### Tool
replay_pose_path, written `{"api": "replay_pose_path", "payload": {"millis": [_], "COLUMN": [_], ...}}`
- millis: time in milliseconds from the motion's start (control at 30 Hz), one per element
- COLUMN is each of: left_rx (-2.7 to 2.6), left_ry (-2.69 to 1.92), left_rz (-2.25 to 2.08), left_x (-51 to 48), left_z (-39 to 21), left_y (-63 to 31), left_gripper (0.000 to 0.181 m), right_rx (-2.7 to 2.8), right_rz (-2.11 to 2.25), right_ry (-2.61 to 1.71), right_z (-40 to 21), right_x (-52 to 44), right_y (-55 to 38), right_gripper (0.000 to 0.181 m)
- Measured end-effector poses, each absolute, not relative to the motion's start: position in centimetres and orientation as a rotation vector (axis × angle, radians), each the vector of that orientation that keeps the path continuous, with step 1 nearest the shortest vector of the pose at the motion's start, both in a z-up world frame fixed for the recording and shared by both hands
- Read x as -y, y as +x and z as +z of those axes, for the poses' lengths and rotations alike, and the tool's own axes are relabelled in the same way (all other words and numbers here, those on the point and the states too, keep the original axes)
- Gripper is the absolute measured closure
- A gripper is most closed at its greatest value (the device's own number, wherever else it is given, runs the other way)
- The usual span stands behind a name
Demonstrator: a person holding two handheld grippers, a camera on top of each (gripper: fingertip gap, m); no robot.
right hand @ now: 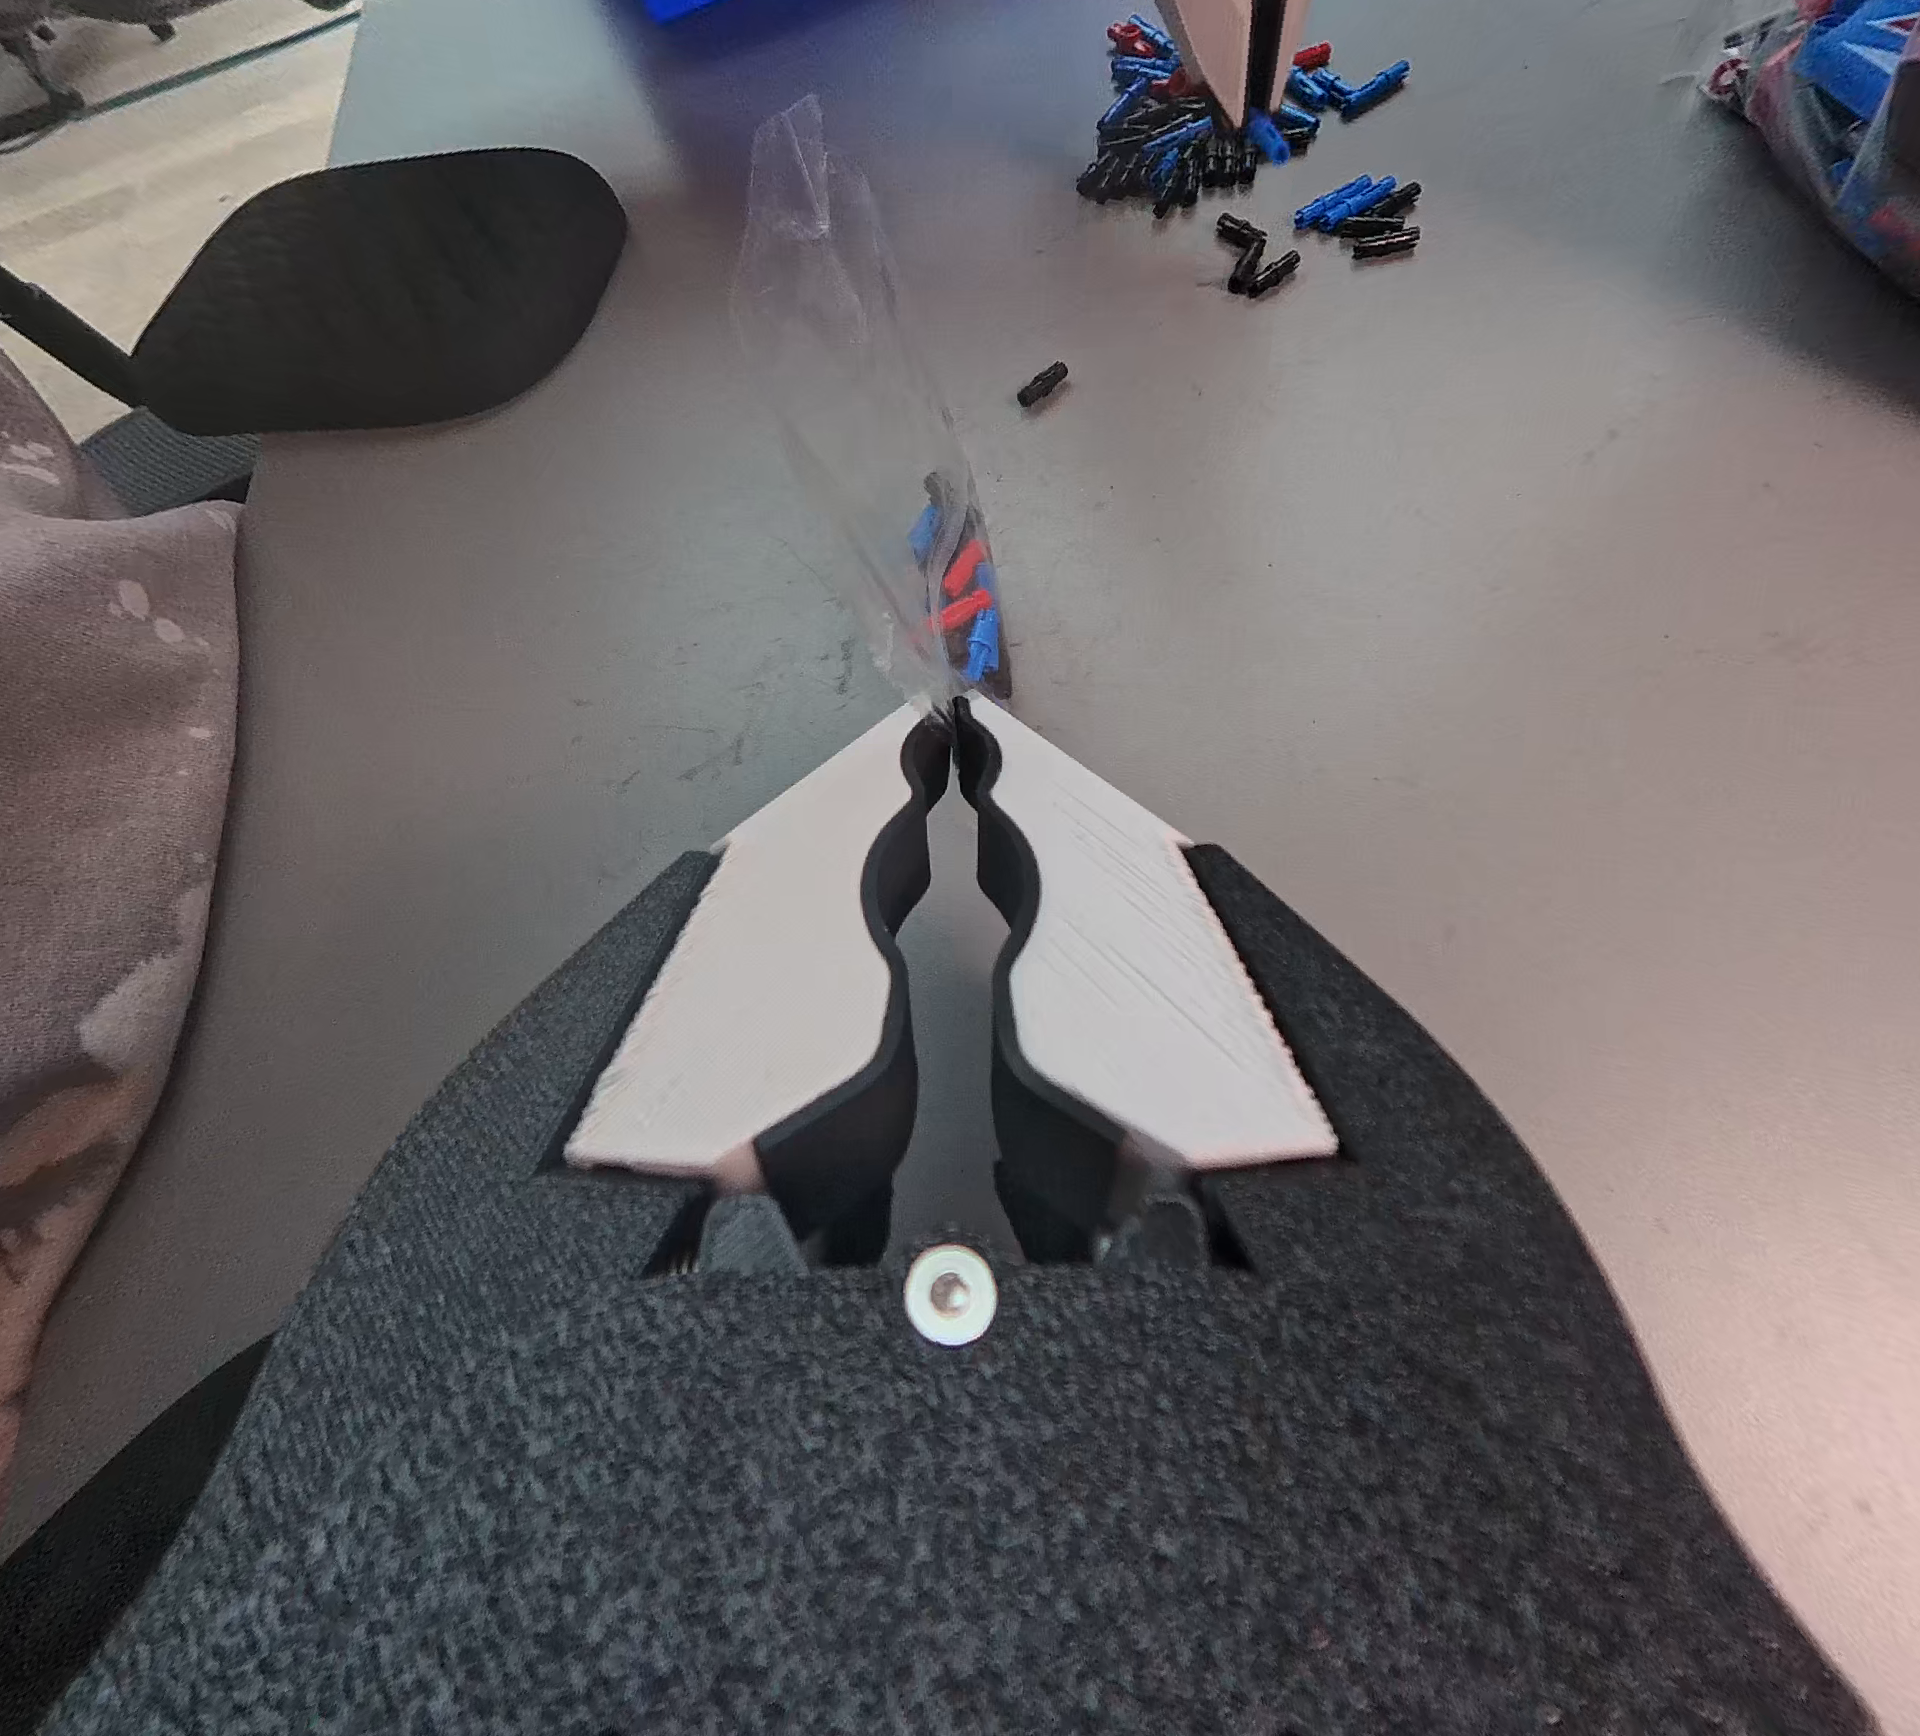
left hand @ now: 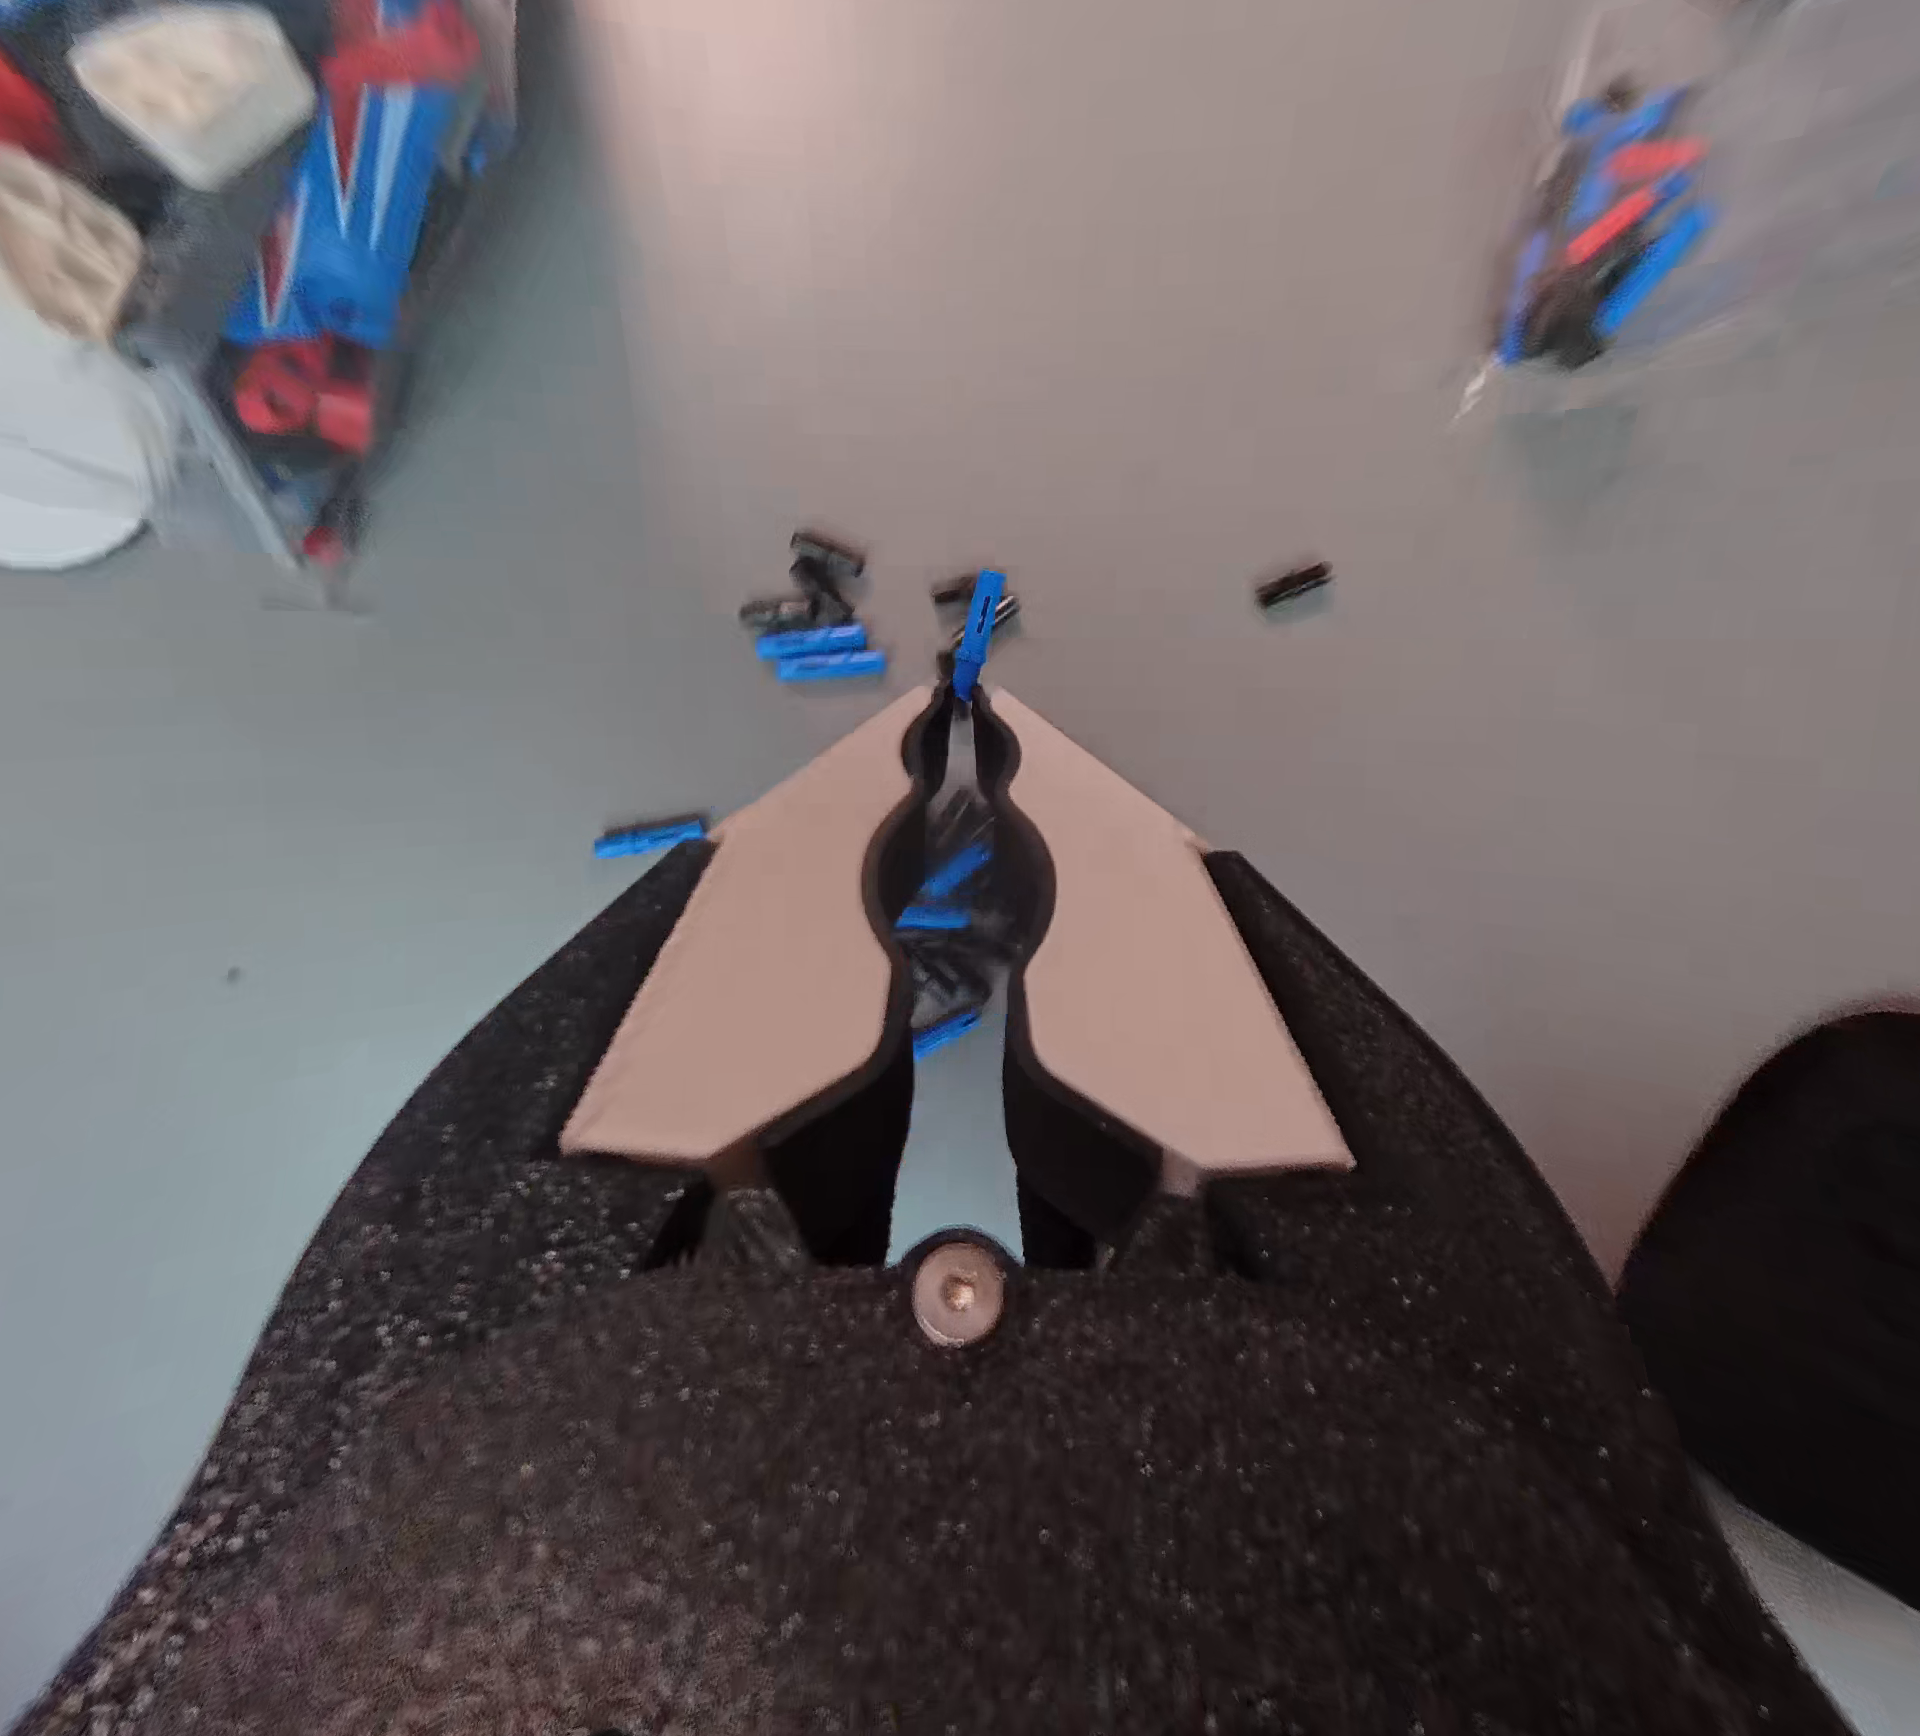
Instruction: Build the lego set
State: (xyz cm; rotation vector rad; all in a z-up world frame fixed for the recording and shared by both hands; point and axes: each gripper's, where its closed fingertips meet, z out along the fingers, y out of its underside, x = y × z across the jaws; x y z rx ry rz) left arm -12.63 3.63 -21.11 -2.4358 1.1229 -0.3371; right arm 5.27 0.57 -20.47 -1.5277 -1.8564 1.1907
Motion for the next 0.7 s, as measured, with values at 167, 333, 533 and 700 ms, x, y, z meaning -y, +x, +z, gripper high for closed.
{"api": "replay_pose_path", "payload": {"millis": [167,333,533,700], "left_rx": [-1.227,-1.289,-1.282,-1.129], "left_ry": [-2.107,-2.125,-2.113,-2.207], "left_rz": [-0.672,-0.714,-0.735,-0.553], "left_x": [-0.2,1.3,1.8,-1.0], "left_z": [-13.2,-13.7,-13.6,-14.9], "left_y": [-2.5,2.4,2.1,-4.2], "left_gripper": [0.177,0.177,0.166,0.165], "right_rx": [1.854,1.859,1.862,1.862], "right_rz": [1.187,1.17,1.174,1.176], "right_ry": [-1.538,-1.53,-1.531,-1.532], "right_z": [-20.6,-20.6,-20.6,-20.6], "right_x": [-0.6,-0.5,-0.5,-0.5], "right_y": [5.1,5.1,5.2,5.2], "right_gripper": [0.181,0.181,0.181,0.181]}}
